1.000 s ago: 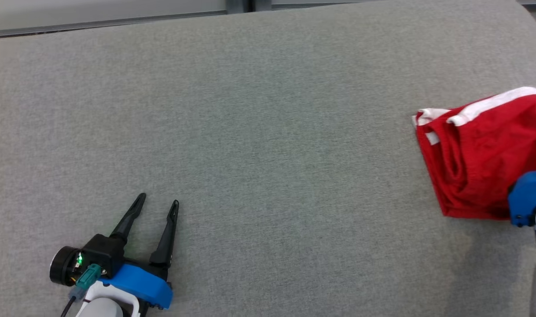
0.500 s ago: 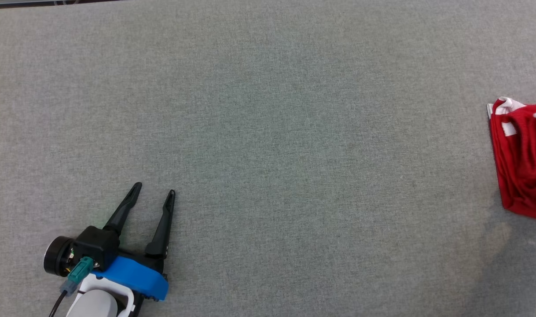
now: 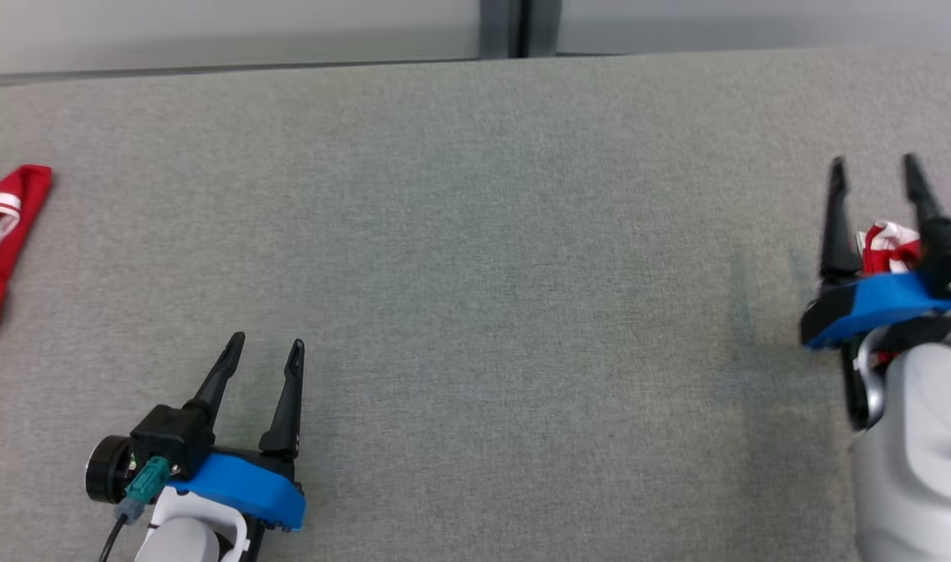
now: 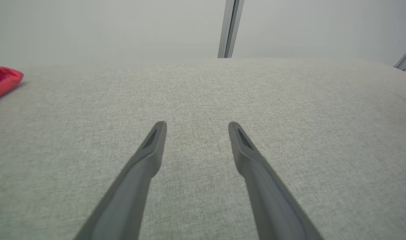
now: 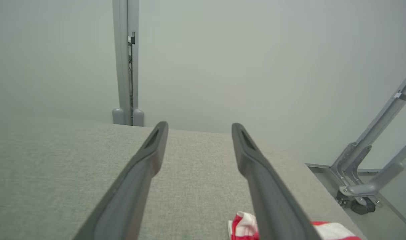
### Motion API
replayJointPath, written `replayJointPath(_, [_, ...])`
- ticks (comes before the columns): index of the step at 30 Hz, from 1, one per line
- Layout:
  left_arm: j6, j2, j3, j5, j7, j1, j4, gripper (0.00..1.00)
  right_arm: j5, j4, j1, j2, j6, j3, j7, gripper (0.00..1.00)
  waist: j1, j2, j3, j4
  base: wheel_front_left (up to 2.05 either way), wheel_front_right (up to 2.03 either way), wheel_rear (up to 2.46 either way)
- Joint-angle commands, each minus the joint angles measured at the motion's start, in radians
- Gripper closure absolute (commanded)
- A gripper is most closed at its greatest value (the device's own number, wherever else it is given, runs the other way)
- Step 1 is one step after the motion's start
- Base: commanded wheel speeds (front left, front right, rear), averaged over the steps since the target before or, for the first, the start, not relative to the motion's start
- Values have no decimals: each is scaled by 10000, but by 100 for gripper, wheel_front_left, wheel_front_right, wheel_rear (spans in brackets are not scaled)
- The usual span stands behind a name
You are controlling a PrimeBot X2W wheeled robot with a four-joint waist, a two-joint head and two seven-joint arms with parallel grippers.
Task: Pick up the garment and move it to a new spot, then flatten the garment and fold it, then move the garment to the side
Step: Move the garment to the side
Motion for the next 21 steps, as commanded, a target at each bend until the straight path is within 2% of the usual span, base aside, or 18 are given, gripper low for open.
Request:
replayJointPath(1, [13, -91, 112, 88, 1, 70, 78, 0, 522, -113, 388, -13, 1, 356, -47, 0, 1, -1, -132, 54, 0, 0, 0])
replayJointPath(6, [13, -411, 442, 302, 1, 156, 335, 0, 2077, -94, 1457, -22, 1, 1634, -54, 0, 1, -1, -688, 308, 0, 0, 0])
replayJointPath(11, [13, -699, 762, 552, 1, 348, 599, 0, 2973, 46, 2457, -21, 1, 2289, -56, 0, 1, -1, -1208, 451, 0, 0, 0])
replayJointPath(21, [13, -1129, 1441, 1097, 1, 789, 1028, 0, 3557, 221, 3451, -20, 3, 2673, -57, 0, 1, -1, -2115, 302, 0, 0, 0])
